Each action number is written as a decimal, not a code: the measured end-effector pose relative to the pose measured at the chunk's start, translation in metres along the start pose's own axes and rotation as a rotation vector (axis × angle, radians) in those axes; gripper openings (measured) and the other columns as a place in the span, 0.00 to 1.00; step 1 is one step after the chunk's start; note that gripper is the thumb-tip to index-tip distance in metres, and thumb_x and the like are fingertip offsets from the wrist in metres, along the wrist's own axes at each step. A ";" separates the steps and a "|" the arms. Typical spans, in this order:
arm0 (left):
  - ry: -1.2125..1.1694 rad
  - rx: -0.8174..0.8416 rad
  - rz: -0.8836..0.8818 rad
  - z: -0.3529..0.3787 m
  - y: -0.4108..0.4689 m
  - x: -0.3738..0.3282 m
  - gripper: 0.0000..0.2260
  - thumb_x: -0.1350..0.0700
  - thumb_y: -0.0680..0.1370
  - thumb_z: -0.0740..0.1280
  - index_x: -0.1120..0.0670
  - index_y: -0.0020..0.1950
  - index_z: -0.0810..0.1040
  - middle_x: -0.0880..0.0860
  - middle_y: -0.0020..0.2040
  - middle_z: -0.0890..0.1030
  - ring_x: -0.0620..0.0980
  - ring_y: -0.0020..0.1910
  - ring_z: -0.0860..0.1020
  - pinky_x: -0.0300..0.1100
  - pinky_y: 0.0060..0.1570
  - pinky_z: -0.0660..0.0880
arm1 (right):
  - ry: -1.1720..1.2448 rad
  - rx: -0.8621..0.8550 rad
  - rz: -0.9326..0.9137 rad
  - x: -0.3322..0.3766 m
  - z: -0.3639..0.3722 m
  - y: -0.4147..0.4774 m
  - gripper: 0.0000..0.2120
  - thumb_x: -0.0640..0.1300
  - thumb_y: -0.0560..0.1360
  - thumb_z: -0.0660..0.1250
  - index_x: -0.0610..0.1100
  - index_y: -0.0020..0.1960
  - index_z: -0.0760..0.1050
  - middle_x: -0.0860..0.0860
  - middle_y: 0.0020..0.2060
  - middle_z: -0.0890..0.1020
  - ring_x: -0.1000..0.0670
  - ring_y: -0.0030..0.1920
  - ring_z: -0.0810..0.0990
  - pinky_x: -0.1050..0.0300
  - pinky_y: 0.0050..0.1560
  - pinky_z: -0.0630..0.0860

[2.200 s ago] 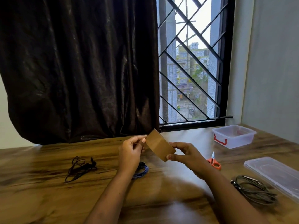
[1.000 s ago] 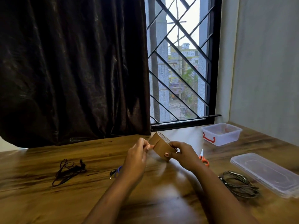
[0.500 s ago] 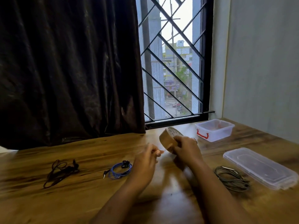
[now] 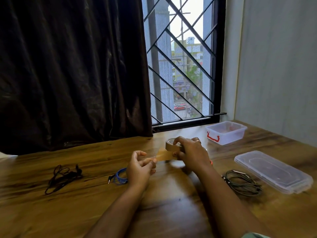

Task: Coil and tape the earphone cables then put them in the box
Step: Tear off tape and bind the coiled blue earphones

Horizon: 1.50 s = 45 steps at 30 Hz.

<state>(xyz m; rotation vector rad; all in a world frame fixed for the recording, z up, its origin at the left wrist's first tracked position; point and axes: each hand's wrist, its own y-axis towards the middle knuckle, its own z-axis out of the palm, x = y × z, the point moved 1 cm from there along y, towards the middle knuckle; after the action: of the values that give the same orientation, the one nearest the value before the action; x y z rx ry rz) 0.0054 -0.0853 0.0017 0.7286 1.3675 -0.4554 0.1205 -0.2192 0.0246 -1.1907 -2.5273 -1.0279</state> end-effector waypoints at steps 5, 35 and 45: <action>0.024 -0.044 -0.010 -0.001 0.005 0.005 0.08 0.64 0.75 0.68 0.54 0.52 0.76 0.55 0.43 0.83 0.52 0.39 0.81 0.44 0.38 0.80 | -0.024 0.026 -0.032 0.003 0.001 -0.001 0.15 0.49 0.76 0.67 0.56 0.62 0.71 0.54 0.59 0.78 0.47 0.62 0.68 0.52 0.52 0.68; 0.483 0.091 0.087 -0.003 0.003 0.003 0.06 0.58 0.76 0.68 0.55 0.53 0.79 0.47 0.41 0.80 0.44 0.31 0.77 0.34 0.26 0.74 | 0.393 0.223 -0.139 -0.004 0.003 0.004 0.17 0.40 0.74 0.69 0.64 0.47 0.73 0.47 0.53 0.77 0.54 0.52 0.74 0.77 0.43 0.68; 0.519 0.094 0.054 0.003 -0.005 -0.004 0.05 0.58 0.77 0.67 0.50 0.43 0.75 0.51 0.36 0.81 0.44 0.26 0.77 0.33 0.24 0.71 | 0.227 0.157 -0.160 0.003 0.005 -0.002 0.12 0.39 0.75 0.68 0.52 0.55 0.77 0.56 0.48 0.74 0.52 0.57 0.68 0.63 0.49 0.66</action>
<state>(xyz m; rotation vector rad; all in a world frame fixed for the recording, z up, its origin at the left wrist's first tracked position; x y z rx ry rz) 0.0034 -0.0912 0.0050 1.0046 1.8121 -0.2971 0.1180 -0.2146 0.0208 -0.7931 -2.4995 -0.9185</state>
